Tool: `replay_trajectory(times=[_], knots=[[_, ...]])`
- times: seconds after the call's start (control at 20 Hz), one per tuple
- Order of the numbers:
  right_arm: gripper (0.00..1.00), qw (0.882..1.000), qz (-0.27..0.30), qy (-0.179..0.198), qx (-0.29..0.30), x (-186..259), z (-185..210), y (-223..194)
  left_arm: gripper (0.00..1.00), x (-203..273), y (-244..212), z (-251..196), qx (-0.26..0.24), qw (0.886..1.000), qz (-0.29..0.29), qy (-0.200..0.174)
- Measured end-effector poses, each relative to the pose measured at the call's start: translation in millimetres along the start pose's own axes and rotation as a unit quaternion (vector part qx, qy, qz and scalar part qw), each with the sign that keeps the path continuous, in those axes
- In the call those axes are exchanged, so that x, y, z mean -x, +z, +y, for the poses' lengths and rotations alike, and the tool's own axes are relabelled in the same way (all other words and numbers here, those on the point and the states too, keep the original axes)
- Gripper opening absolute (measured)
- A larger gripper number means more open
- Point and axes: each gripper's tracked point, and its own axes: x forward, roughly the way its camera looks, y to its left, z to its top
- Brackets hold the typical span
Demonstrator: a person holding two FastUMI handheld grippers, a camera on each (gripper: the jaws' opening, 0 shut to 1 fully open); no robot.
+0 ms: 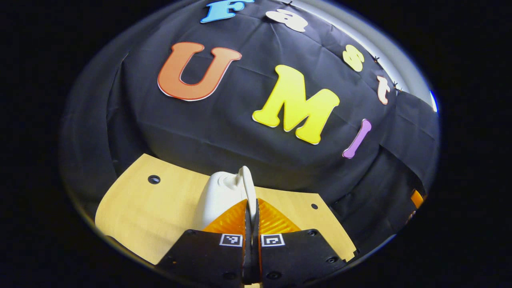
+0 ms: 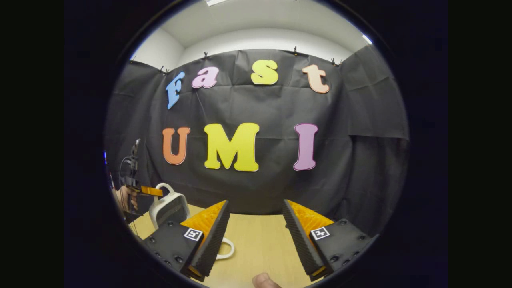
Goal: First open the suitcase, pack the skin care products into it, and then close the suitcase.
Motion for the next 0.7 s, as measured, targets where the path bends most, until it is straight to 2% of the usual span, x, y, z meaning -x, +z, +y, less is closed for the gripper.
replay_trajectory(times=[0.2, 0.3, 0.5, 0.7], knots=[[0.79, 1.0, 0.007, 0.003, -0.006, -0.9, -16.8, -7.0, 0.03, -16.6, -38.7, -52.7, -0.016, 0.999, 0.028, -0.025], [0.79, 1.0, 0.011, 0.001, -0.007, -2.5, -25.7, -12.4, 0.03, -33.6, -56.2, -75.7, -0.033, 0.998, 0.036, -0.025], [0.79, 1.0, 0.025, -0.001, -0.013, -9.1, -43.5, -25.7, 0.03, -63.9, -113.4, -112.8, -0.068, 0.993, 0.089, -0.027], [0.79, 0.999, 0.041, -0.014, -0.013, -12.7, -66.3, -38.5, 0.03, -94.5, -169.9, -130.5, -0.103, 0.983, 0.153, -0.012]])
